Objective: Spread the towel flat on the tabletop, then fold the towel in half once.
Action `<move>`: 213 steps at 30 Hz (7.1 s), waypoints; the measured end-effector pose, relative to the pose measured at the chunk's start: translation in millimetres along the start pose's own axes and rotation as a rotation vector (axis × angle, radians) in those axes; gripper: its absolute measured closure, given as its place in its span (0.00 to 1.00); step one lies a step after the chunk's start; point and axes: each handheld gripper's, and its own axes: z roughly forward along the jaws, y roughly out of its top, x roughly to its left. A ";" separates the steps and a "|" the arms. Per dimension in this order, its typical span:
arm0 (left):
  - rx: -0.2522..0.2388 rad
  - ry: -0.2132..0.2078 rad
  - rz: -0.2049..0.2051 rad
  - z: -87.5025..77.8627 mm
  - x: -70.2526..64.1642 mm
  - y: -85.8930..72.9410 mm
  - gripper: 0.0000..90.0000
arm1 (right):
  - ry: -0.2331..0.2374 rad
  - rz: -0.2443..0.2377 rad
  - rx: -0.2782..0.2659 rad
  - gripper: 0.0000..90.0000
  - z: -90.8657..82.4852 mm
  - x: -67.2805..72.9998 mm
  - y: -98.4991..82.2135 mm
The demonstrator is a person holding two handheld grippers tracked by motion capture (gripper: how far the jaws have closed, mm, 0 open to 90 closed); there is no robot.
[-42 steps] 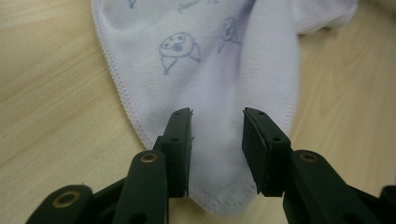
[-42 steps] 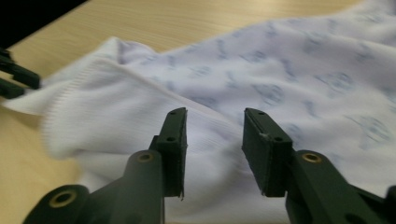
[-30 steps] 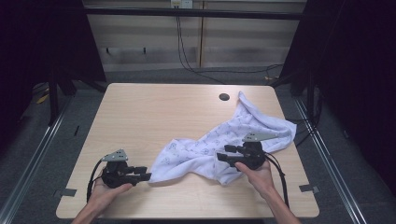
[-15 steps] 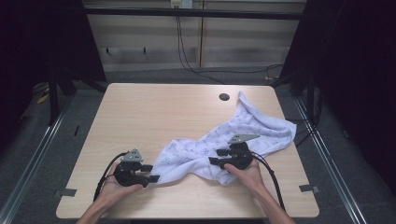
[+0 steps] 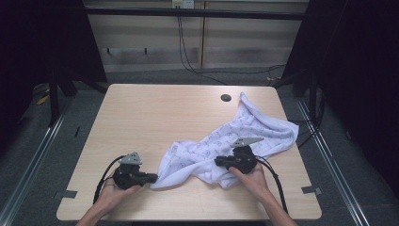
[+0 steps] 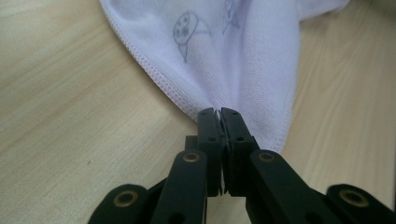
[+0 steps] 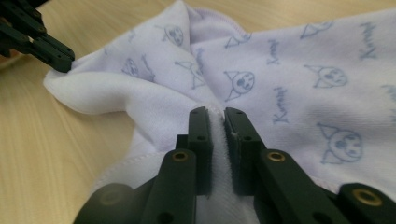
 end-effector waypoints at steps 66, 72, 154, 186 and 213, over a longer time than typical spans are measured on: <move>-0.015 0.023 0.073 92.3 -37.8 78.6 0.71 | 0.076 -0.049 0.106 0.76 -57.7 27.0 -71.9; -0.105 -0.014 -0.034 57.2 -18.8 65.2 0.94 | 0.000 -0.011 0.052 0.99 -77.5 22.3 -72.6; 0.047 0.035 0.016 21.5 -24.5 6.7 0.82 | -0.106 -0.043 0.157 0.94 -81.9 -7.5 -84.3; -0.012 0.161 -0.043 19.3 16.0 17.0 0.92 | -0.161 -0.017 0.080 0.83 -46.3 -43.2 -50.3; -0.125 0.155 -0.086 22.7 54.7 55.6 0.77 | -0.137 0.001 -0.005 0.64 -35.3 -69.7 -16.5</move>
